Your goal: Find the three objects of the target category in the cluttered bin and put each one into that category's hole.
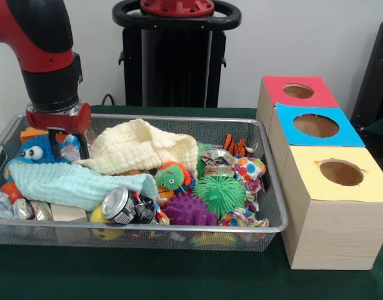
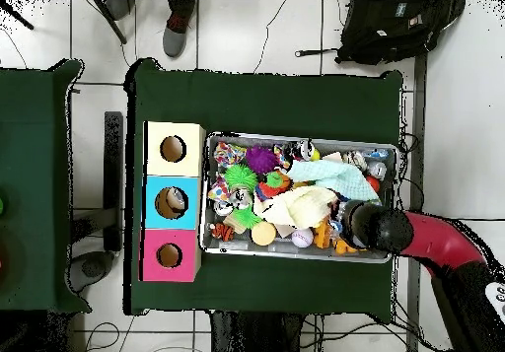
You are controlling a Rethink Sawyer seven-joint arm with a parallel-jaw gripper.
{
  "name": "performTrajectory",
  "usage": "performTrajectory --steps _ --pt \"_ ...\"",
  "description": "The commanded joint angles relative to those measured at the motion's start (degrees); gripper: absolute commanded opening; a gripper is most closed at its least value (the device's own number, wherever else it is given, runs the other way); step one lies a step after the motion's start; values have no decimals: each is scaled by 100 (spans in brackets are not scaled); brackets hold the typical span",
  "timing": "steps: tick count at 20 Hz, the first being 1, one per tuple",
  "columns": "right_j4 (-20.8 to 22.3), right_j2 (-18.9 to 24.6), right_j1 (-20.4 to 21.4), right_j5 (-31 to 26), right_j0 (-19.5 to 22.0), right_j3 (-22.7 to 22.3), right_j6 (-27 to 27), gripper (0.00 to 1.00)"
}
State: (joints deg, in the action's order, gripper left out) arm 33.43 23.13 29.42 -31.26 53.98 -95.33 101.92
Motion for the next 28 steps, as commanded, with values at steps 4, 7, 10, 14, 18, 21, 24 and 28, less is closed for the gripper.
performTrajectory --steps 4,7,10,14,18,21,24,28 --pt "465 299 -465 129 -64 86 -705 100" --pt "460 338 -410 62 -33 56 -750 100" --pt "492 415 -406 63 19 49 -862 100" --pt "402 453 -399 93 69 4 -723 0" --pt "325 470 -353 5 29 -19 -671 0" --pt "270 488 -346 -72 7 -15 -659 0" --pt "212 491 -324 -170 -21 -9 -638 0" --pt "89 506 -255 -371 -36 -9 -634 0"
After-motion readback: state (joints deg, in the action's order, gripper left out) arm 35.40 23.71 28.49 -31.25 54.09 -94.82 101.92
